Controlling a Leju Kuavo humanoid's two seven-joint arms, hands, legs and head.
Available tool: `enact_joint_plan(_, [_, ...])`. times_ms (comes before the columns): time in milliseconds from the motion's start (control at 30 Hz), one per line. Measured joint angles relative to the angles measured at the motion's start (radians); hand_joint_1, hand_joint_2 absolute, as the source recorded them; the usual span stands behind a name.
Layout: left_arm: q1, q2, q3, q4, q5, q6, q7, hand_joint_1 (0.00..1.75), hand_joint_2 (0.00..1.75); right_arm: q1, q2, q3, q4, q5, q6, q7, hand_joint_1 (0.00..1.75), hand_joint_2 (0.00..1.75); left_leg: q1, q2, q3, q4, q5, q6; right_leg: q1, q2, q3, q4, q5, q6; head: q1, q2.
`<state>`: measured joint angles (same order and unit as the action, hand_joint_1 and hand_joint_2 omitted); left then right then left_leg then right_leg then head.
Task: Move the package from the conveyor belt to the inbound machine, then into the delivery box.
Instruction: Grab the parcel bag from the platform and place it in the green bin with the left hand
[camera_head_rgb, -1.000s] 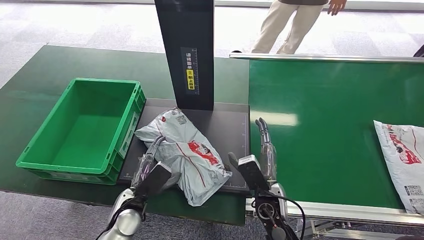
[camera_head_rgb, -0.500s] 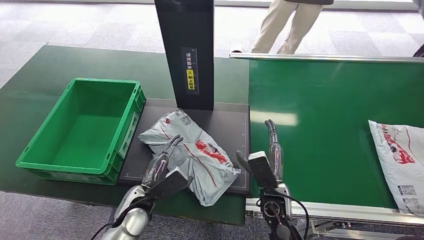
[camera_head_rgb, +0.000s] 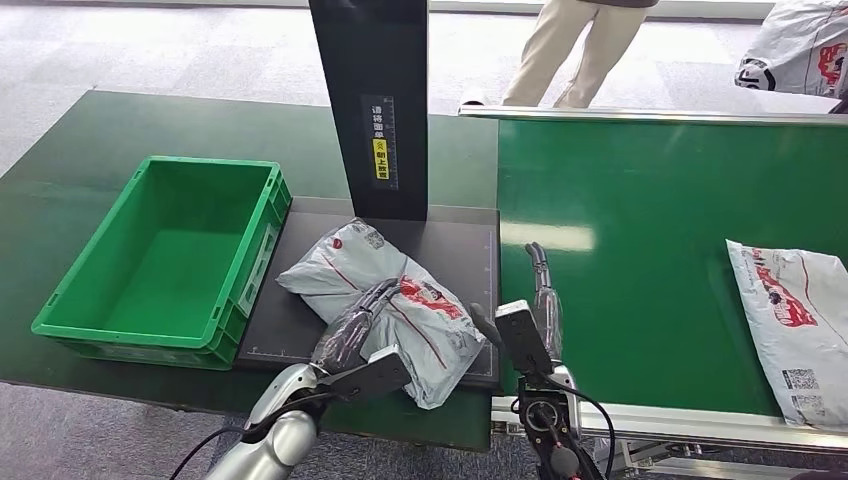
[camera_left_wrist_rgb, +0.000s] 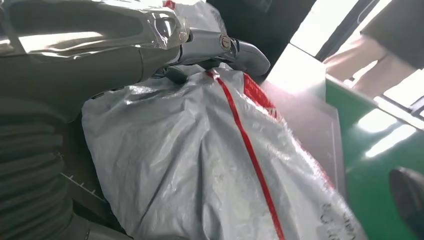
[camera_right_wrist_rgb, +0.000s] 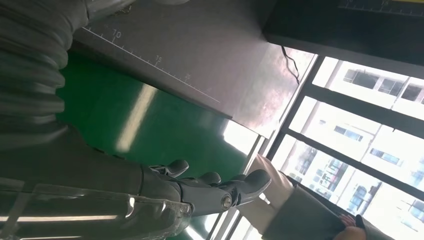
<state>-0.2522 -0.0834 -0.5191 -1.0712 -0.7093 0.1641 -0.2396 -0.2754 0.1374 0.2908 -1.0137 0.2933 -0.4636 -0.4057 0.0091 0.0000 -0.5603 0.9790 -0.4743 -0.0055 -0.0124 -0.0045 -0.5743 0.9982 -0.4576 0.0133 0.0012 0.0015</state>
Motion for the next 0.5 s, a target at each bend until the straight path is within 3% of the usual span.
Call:
enact_joint_plan(400, [-0.069,-0.011,-0.034,0.125,-0.013,-0.022,0.002,0.00,1.75,-0.003,0.003,-0.015,0.004,-0.003,0.004,0.004,0.00,1.75,0.000,0.000,0.000,0.000,0.000,0.000,0.000,0.000,0.000,0.000,0.000,0.000,0.000,0.000])
enact_joint_plan(433, [-0.071,-0.011,-0.035,0.129,-0.013,-0.022,0.002,0.07,1.75,-0.003,0.003,-0.015,0.004,-0.003,0.004,0.005,0.00,1.75,0.000,0.000,0.000,0.000,0.000,0.000,0.000,0.000,0.000,0.000,0.000,0.000,0.000,0.000])
enact_joint_plan(467, [-0.072,-0.012,-0.035,0.133,-0.013,-0.022,0.002,0.25,1.75,-0.003,0.003,-0.016,0.004,-0.003,0.004,0.005,0.00,1.75,0.000,0.000,0.000,0.000,0.000,0.000,0.000,0.000,0.000,0.000,0.000,0.000,0.000,0.000])
enact_joint_plan(500, [-0.074,-0.012,-0.036,0.137,-0.013,-0.022,0.002,0.65,1.75,-0.003,0.003,-0.016,0.004,-0.003,0.004,0.005,0.00,1.75,0.000,0.000,0.000,0.000,0.000,0.000,0.000,0.000,0.000,0.000,0.000,0.000,0.000,0.000])
